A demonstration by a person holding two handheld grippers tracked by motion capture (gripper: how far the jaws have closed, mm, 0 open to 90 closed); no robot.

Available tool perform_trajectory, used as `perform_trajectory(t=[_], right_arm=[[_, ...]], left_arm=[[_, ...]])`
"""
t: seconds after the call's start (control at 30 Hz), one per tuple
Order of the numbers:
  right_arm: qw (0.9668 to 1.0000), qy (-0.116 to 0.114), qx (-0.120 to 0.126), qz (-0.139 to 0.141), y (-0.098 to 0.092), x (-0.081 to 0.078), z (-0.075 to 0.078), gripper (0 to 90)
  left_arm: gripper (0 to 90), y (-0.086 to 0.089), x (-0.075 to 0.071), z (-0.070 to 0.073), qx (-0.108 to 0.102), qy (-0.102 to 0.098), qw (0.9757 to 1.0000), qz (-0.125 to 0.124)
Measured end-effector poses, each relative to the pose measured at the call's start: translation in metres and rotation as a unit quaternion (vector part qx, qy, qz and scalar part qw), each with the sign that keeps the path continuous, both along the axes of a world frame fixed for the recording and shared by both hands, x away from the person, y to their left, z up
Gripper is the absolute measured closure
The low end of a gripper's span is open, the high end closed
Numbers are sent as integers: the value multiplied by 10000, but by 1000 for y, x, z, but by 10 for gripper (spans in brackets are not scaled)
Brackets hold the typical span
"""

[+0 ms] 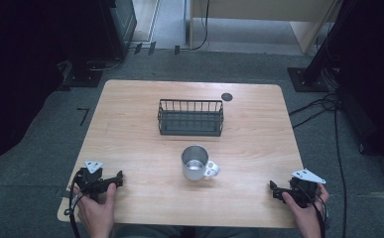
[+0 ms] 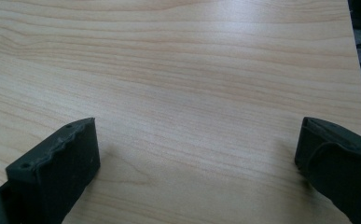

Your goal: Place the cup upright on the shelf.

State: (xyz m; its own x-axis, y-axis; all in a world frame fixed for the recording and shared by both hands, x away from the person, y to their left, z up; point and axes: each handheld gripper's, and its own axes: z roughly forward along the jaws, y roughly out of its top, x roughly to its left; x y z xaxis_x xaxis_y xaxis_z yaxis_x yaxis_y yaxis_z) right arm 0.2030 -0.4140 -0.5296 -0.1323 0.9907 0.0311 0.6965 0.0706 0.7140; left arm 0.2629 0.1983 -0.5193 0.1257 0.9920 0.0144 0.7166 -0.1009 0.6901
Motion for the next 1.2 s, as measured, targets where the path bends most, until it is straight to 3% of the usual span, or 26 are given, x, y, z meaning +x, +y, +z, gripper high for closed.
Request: perform_trajectory(t=[0.2,0.3,0.5,0.77,0.93,1.2], right_arm=[[9999,-116,73,-97,2,-2,3,81],[9994,-218,275,-5,10,-1,12,82],[9989,-365,274,144,31,5,30,89],[9958,-589,410,565,63,13,52,121],[9916,-711,556,929,87,19,66,120],[9876,-782,659,1187,107,25,76,118]], left_arm=[[0,0,0,0,-3,-1,10000,-1],[0,0,0,0,0,-1,10000,-1],[0,-2,1,0,1,-1,10000,95],[0,-2,1,0,0,-3,10000,97],[0,-2,1,0,0,-3,10000,98],[0,-2,1,0,0,-3,10000,98]])
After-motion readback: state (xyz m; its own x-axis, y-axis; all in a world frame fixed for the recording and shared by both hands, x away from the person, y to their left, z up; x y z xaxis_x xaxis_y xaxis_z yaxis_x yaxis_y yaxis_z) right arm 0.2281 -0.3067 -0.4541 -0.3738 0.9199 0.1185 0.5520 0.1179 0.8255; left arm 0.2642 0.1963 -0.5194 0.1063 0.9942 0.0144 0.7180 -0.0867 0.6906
